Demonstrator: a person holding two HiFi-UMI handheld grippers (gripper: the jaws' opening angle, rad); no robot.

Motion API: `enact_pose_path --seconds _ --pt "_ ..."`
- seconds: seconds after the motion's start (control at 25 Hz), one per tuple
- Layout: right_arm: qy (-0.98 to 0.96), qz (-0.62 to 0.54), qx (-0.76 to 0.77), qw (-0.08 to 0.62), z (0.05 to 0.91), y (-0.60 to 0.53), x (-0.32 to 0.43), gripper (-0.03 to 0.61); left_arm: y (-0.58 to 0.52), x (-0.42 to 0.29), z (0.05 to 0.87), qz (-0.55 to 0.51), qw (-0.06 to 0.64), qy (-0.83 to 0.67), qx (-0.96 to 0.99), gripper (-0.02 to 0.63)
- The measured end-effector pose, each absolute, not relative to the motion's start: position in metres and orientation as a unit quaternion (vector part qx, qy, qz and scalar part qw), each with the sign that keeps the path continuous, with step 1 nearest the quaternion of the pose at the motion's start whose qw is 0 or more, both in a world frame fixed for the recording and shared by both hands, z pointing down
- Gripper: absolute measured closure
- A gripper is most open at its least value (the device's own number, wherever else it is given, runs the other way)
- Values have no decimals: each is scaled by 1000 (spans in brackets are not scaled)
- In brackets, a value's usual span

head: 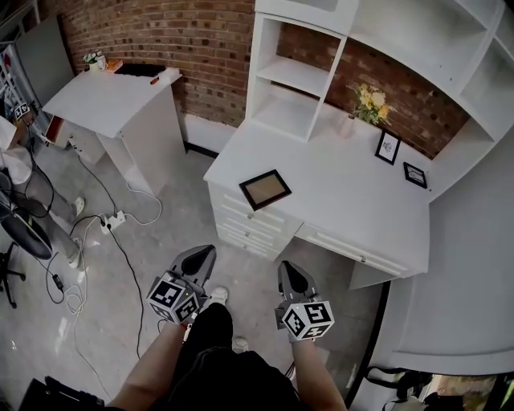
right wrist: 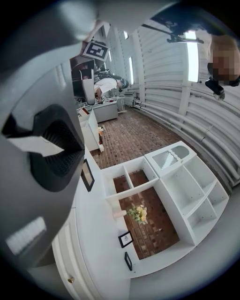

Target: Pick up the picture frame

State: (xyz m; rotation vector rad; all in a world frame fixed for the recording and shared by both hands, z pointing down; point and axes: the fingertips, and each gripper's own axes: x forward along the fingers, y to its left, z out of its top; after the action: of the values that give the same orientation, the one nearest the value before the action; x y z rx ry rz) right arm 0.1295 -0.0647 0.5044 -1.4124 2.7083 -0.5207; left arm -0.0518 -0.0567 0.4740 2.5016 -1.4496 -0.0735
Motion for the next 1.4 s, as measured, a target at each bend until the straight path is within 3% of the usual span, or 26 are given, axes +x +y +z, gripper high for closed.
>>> enact_pose_path --seconds 1.12,1.4 --pt "807 -261 -530 1 564 -186 67 574 -191 -63 525 25 147 -371 916 618" --pt "793 -278 -543 9 582 -202 61 548 -210 -63 546 21 158 -362 919 618"
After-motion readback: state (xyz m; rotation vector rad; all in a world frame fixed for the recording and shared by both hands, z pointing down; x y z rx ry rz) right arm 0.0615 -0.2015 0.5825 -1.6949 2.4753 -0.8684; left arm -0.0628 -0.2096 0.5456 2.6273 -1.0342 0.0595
